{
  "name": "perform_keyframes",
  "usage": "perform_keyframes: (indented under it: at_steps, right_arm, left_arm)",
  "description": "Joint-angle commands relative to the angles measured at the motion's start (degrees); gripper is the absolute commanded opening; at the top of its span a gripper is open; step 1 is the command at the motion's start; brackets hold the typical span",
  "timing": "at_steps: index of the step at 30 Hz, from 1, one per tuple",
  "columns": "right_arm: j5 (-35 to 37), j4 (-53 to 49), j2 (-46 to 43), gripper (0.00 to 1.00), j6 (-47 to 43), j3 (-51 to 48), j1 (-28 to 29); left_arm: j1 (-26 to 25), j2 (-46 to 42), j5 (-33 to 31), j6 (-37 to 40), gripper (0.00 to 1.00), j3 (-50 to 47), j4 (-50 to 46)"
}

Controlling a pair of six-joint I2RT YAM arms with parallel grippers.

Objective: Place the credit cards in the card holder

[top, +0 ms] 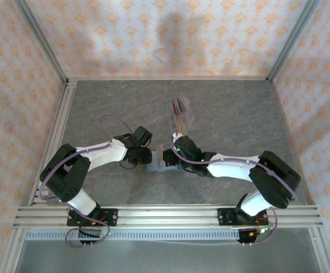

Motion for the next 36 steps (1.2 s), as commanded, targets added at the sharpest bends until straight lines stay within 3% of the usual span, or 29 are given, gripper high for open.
perform_keyframes:
  at_steps: [1,5,17,36]
  right_arm:
    - [1.68,15.42,1.45,0.0,6.39,-4.72,-0.06]
    - [4.54,25.0,2.78,0.0,9.09,-9.99,-0.02]
    - [6.12,37.9,10.09,0.0,13.45,-13.82,-0.1]
    - [1.23,43.99,15.17,0.0,18.09,-12.36,-0.89]
  left_arm:
    - [-0.32,-0.35,0.14,0.56,0.33,-1.2,-0.07]
    - [-0.39,-0.26,0.22,0.55,0.32,-1.22,0.09]
    - [-0.32,0.13,0.29,0.38,0.32,-1.23,0.21]
    - [-0.22,-1.62,-1.68,-0.18,0.29,-1.66,-0.7]
